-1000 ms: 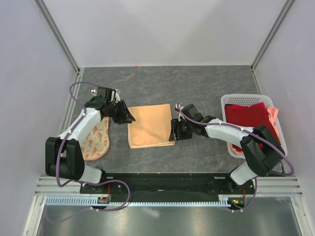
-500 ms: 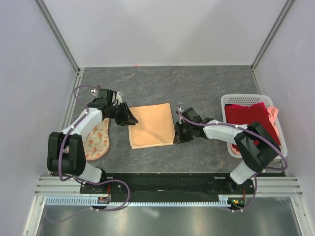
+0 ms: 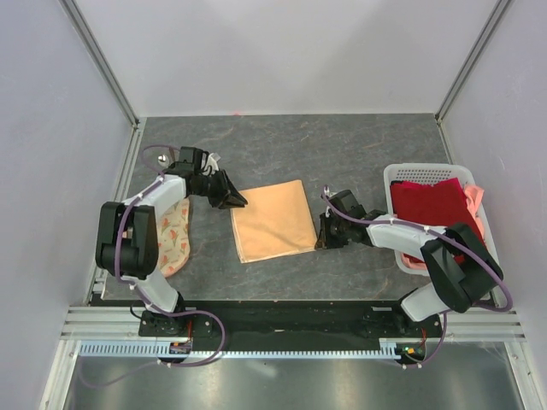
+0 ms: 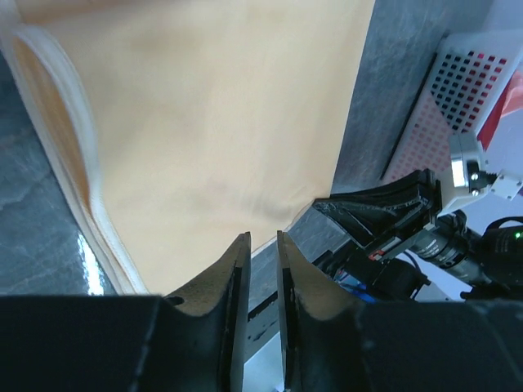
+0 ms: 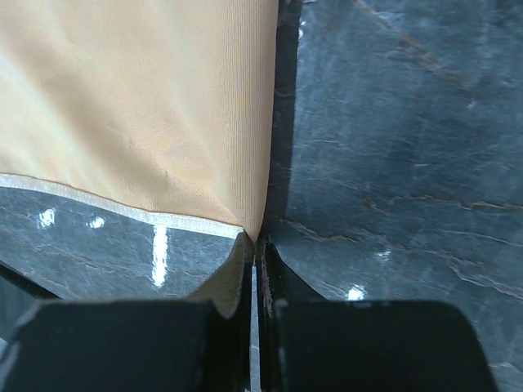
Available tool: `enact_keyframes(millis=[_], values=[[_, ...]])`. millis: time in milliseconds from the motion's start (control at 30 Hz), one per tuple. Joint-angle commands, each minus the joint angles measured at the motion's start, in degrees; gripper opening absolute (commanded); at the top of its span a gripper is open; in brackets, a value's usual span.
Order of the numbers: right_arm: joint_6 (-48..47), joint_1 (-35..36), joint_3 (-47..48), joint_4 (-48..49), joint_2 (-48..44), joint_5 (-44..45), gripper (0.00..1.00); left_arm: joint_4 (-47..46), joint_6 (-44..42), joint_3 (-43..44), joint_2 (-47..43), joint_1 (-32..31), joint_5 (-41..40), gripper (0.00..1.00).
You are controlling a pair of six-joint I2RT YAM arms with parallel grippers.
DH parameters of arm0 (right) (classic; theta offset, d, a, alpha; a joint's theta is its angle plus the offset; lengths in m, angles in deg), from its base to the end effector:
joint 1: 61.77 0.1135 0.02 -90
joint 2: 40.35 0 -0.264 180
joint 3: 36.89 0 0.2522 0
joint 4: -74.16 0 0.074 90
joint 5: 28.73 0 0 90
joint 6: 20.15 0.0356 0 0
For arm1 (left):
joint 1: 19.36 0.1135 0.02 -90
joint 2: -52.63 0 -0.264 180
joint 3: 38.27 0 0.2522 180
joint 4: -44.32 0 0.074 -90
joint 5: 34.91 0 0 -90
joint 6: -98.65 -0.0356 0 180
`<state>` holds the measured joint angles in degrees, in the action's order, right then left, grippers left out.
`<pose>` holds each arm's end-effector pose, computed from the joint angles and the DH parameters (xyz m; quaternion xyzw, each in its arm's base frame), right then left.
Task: Fold the napkin into a case and place the utensils inside
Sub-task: Rotate the square-folded napkin at the center of the board.
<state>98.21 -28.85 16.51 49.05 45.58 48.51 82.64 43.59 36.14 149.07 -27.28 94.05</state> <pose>0.2241 0.1545 0.1494 -0.0689 0.9525 0.2330 0.1839 0.3274 -0.0682 0.1929 -0.1299 0.9061 -0.3882 0.1068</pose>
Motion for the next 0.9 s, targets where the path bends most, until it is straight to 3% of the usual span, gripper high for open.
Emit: enact_keyframes(millis=[0,333,867], values=[[-2.52,-1.02,-0.61,-0.69,-1.82,1.42,0.0,-0.66,0.84,4.3,4.18,1.51,-2.39,0.25],[-4.01,-2.52,0.35,-0.69,-2.35,-0.52,0.0,4.0,-2.15,14.67,13.24,2.21,-8.36,0.22],[-7.7,-3.83,4.75,-3.67,-1.12,-1.39,0.0,10.77,-7.69,21.36,20.62,3.09,-18.83,0.2]])
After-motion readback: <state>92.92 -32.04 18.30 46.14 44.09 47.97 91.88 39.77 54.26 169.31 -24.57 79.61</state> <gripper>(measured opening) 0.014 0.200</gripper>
